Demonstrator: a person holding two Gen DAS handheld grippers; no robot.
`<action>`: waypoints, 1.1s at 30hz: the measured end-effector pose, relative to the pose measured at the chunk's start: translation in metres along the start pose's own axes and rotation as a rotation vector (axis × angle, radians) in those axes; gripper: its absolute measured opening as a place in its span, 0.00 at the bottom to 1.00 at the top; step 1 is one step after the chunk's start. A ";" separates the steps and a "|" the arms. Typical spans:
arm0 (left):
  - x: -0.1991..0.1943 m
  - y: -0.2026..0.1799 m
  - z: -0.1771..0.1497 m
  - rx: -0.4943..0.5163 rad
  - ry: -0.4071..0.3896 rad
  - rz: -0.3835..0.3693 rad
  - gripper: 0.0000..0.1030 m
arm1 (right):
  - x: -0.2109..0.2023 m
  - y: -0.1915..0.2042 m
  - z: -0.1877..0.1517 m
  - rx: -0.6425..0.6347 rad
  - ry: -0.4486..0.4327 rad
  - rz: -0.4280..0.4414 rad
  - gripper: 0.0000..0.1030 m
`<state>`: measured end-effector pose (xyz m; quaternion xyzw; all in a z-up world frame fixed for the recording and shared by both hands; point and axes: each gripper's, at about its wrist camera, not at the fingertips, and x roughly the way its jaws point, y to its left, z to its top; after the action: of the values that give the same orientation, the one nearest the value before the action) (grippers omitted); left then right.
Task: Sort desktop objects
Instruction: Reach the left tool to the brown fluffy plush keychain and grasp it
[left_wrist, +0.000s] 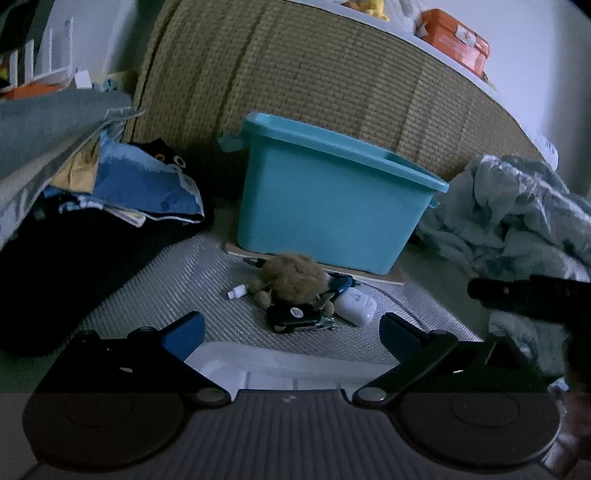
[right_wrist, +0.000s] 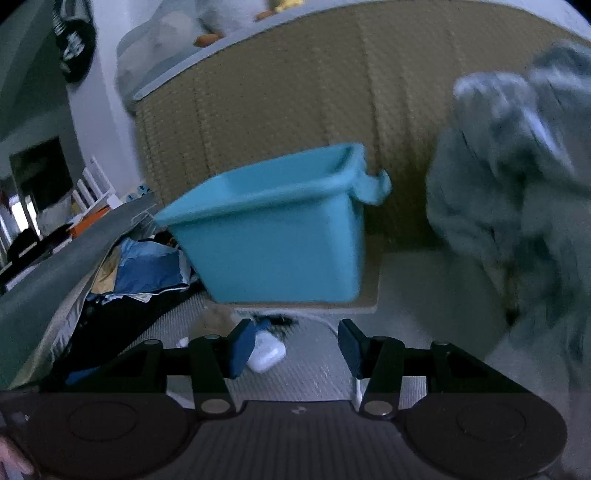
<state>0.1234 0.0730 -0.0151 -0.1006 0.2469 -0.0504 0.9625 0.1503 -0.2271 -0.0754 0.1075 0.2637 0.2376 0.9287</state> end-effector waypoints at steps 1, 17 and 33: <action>0.001 -0.002 0.002 0.018 -0.001 0.003 1.00 | -0.001 -0.005 -0.005 0.026 -0.002 0.000 0.53; 0.057 -0.030 0.041 0.101 0.171 -0.009 0.83 | -0.018 0.000 -0.017 0.056 -0.098 0.033 0.54; 0.108 -0.009 0.069 -0.040 0.305 0.007 0.75 | -0.024 -0.019 -0.002 0.172 -0.100 0.089 0.54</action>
<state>0.2511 0.0599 -0.0038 -0.1100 0.3916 -0.0569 0.9117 0.1386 -0.2551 -0.0726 0.2101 0.2315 0.2497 0.9165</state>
